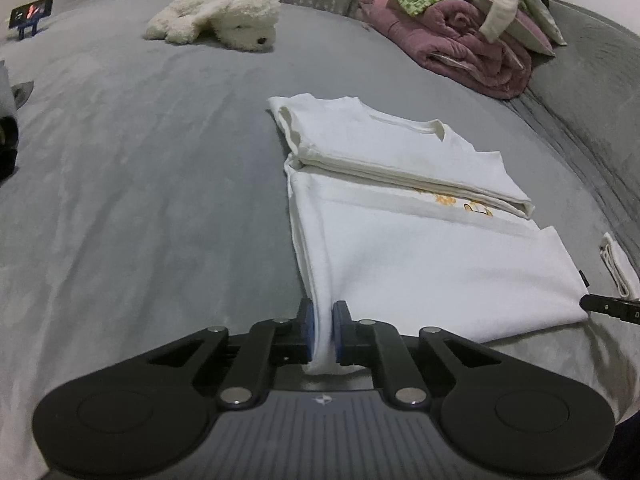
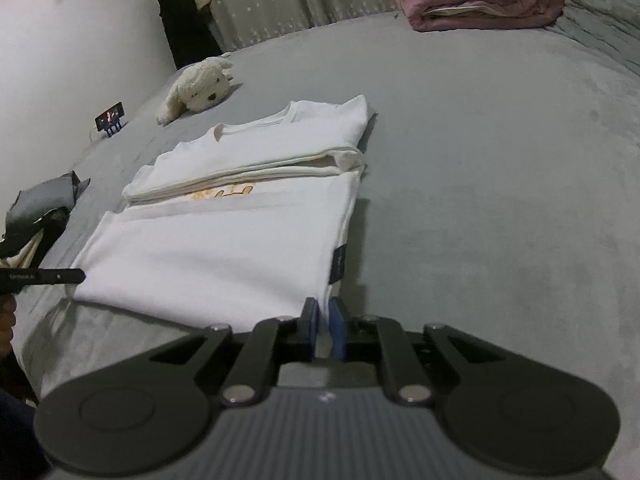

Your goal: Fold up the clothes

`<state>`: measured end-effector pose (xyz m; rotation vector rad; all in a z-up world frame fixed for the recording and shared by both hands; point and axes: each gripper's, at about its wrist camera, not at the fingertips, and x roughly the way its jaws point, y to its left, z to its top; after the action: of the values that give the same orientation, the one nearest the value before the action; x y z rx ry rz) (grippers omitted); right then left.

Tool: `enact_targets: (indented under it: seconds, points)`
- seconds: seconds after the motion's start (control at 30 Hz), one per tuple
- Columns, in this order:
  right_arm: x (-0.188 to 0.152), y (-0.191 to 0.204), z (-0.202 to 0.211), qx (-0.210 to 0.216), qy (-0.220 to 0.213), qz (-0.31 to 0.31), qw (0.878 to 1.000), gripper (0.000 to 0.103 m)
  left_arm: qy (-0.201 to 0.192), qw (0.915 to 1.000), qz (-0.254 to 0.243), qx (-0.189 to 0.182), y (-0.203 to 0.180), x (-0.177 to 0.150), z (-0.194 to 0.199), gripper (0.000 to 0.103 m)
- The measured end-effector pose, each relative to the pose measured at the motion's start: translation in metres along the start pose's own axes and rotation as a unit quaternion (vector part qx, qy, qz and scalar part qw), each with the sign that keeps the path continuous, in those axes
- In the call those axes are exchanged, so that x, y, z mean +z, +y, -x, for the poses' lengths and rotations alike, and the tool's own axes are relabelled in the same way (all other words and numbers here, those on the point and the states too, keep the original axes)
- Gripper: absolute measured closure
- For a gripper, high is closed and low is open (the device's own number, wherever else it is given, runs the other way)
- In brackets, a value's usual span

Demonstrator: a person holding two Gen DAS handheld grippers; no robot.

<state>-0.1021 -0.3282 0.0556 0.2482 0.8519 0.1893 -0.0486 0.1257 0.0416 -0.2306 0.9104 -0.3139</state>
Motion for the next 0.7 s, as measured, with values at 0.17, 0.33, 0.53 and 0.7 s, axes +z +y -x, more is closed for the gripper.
enact_targets:
  seconds: [0.17, 0.33, 0.53, 0.7]
  points:
    - [0.002, -0.005, 0.006, 0.018, -0.012, -0.019, 1.000, 0.062, -0.002, 0.9992, 0.036, -0.019, 0.013, -0.001, 0.013, 0.090]
    - [0.001, -0.004, -0.002, 0.010, 0.005, -0.022, 1.000, 0.083, -0.008, 0.9997, 0.018, -0.016, 0.006, -0.006, 0.011, 0.090]
    - [0.002, 0.005, -0.005, -0.003, 0.005, -0.001, 1.000, 0.095, 0.011, 0.9995, -0.012, 0.025, -0.005, -0.009, -0.002, 0.096]
    - [0.002, 0.004, 0.007, 0.010, -0.005, 0.003, 1.000, 0.096, 0.003, 0.9997, -0.003, 0.023, -0.004, -0.009, 0.009, 0.098]
